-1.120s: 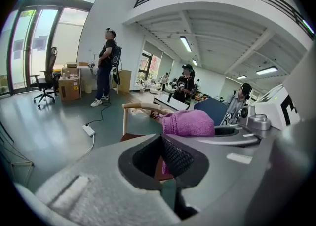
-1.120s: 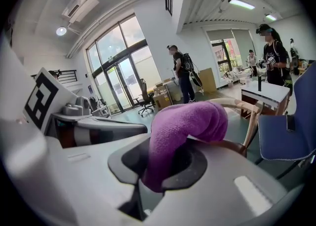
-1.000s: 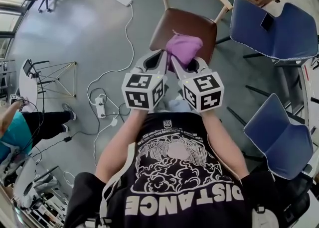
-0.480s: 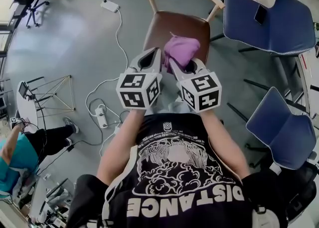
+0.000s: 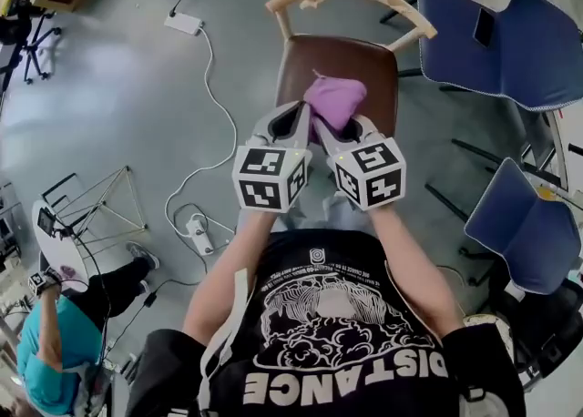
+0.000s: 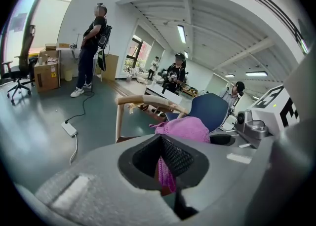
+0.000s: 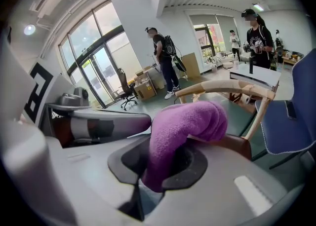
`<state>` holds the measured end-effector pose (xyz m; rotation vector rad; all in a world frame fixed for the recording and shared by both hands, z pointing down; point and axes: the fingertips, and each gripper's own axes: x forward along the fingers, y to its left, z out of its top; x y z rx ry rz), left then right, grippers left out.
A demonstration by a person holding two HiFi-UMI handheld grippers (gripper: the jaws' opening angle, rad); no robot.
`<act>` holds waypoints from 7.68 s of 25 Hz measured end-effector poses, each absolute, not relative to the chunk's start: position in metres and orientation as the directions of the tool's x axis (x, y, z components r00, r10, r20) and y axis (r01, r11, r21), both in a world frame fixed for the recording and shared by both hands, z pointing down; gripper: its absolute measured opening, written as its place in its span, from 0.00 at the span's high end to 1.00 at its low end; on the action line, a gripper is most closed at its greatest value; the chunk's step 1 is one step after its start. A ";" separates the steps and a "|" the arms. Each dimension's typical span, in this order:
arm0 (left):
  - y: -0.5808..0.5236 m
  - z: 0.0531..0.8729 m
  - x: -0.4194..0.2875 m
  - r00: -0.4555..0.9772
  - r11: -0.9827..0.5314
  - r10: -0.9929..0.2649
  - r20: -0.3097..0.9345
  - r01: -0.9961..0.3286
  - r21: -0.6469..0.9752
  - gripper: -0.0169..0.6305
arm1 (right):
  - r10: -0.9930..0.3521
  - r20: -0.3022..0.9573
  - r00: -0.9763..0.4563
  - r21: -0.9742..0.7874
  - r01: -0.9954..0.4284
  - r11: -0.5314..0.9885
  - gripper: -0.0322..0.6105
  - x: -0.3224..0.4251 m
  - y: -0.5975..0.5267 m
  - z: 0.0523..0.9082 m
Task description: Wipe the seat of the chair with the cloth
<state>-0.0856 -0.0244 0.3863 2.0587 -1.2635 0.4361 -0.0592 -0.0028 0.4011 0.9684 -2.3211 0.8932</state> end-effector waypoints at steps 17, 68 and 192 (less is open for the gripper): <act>-0.126 0.526 -0.158 0.582 -0.364 -0.466 0.666 -0.813 0.455 0.97 | -0.381 0.751 -0.540 -0.410 -0.833 0.372 0.85 -0.138 -0.119 0.552; -0.096 0.614 -0.061 0.547 -0.445 -0.275 0.791 -0.802 0.399 0.97 | -0.609 0.722 -0.329 -0.499 -0.857 -0.127 0.85 0.096 -0.153 0.680; 0.065 0.662 -0.190 0.432 -0.197 -0.339 0.835 -0.901 0.386 0.97 | -0.298 0.714 -0.634 -0.568 -0.773 0.283 0.85 -0.149 0.048 0.682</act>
